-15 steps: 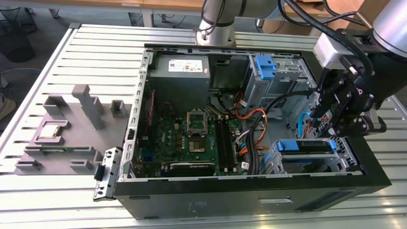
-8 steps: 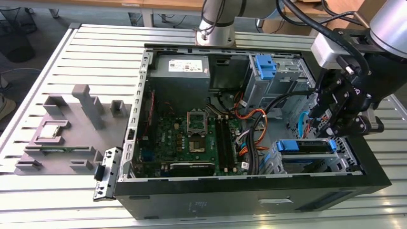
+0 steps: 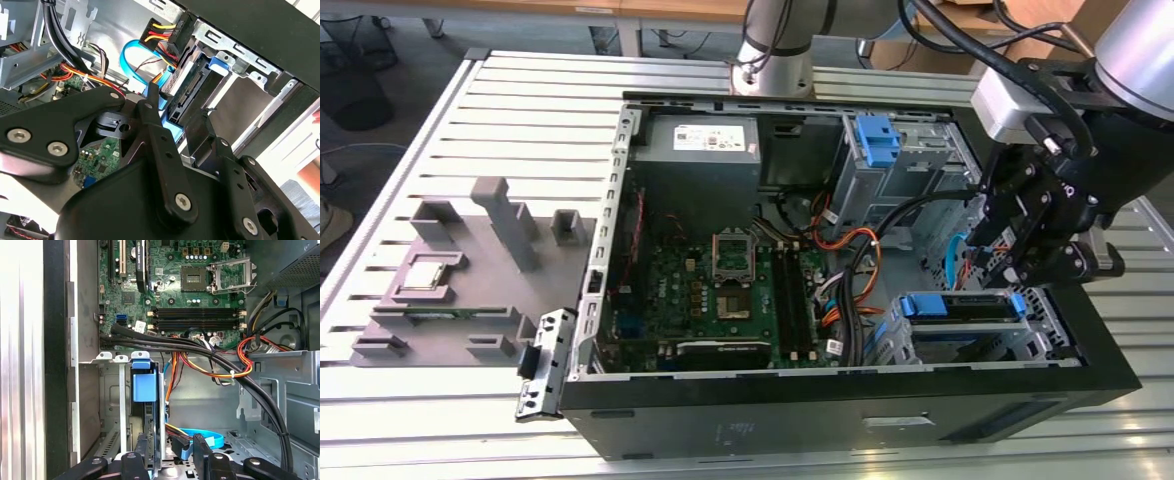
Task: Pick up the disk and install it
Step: 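Insert the first disk wire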
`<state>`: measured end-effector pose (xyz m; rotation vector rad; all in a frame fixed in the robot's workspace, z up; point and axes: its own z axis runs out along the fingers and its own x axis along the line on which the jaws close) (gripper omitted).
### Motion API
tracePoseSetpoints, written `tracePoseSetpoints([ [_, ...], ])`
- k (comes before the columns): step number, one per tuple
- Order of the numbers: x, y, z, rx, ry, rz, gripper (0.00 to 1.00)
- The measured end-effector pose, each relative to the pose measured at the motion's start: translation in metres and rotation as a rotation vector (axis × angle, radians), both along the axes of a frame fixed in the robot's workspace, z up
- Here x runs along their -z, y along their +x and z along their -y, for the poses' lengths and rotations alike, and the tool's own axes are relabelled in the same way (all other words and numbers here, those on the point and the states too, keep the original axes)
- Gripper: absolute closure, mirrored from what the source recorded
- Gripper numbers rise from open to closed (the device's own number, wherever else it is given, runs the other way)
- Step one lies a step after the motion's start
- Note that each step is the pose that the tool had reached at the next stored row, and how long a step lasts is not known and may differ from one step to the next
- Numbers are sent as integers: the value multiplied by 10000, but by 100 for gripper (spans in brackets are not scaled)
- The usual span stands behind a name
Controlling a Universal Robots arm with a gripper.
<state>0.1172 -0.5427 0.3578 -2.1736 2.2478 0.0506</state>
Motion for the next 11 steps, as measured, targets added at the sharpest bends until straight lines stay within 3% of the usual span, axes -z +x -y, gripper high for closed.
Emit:
tracePoseSetpoints([
  [11,-2,0,0,0,-1,-1,51],
])
